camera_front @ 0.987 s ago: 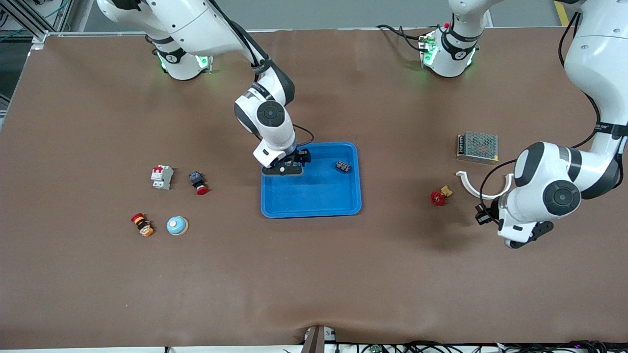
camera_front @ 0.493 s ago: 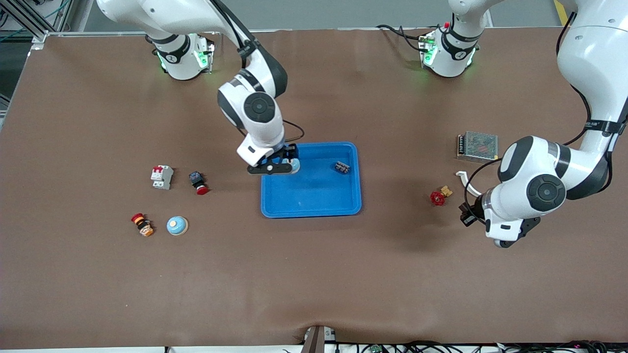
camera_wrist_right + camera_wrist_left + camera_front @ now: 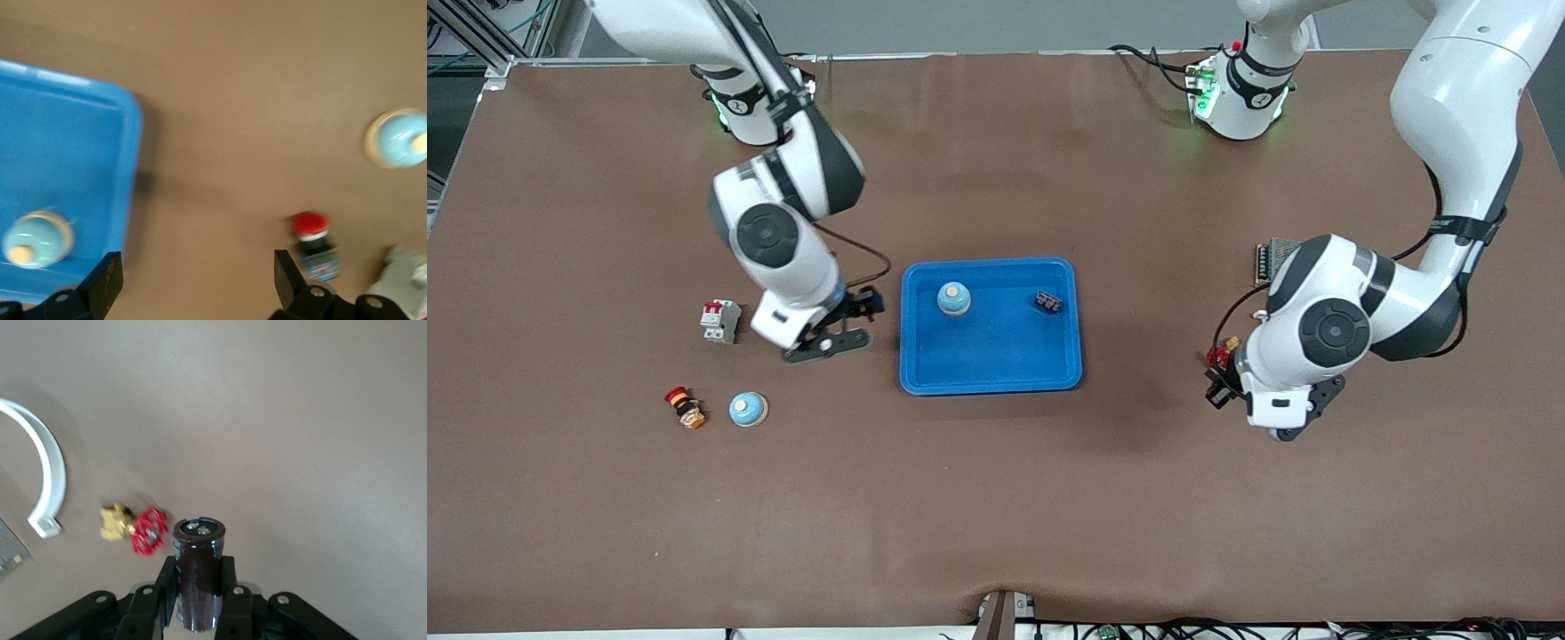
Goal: Place electrolytic capacitor and blue bell in tray
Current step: 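Carry the capacitor to the tray while the right gripper grasps the bell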
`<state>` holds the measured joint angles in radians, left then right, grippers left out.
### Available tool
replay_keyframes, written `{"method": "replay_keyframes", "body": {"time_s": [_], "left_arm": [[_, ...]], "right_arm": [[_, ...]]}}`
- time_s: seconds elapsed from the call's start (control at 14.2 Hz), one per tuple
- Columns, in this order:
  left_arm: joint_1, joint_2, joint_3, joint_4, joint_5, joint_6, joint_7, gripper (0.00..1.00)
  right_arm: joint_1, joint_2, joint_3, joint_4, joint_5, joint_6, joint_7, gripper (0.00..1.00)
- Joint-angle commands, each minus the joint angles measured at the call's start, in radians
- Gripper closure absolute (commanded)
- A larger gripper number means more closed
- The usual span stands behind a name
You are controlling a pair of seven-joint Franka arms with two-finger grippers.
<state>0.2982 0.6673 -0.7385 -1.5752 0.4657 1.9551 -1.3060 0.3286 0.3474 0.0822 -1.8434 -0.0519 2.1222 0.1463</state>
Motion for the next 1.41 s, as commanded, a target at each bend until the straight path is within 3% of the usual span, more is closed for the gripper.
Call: {"method": "replay_keyframes", "body": {"time_s": [0.0,0.28,0.63,0.85,1.34], "left_arm": [[-0.033,-0.002,0.004,0.032,-0.047,-0.027,-0.065,1.0],[-0.112,0.017,0.007,0.061,-0.078,-0.025,-0.179,1.0],[-0.189,0.048,0.011,0.103,-0.119,-0.015,-0.306,1.0],[-0.243,0.078,0.011,0.126,-0.119,-0.008,-0.413,1.0],[-0.321,0.161,0.018,0.126,-0.117,0.087,-0.593,1.0]], "right_arm": [[-0.116,0.01,0.021,0.044,-0.014,-0.015,-0.175,0.0],[-0.181,0.07,0.021,0.087,-0.031,0.01,-0.286,0.0],[-0.24,0.169,0.021,0.101,-0.057,0.169,-0.413,0.0],[-0.275,0.252,0.021,0.17,-0.057,0.179,-0.493,0.0],[-0.321,0.318,0.021,0.167,-0.058,0.257,-0.611,0.0]]}}
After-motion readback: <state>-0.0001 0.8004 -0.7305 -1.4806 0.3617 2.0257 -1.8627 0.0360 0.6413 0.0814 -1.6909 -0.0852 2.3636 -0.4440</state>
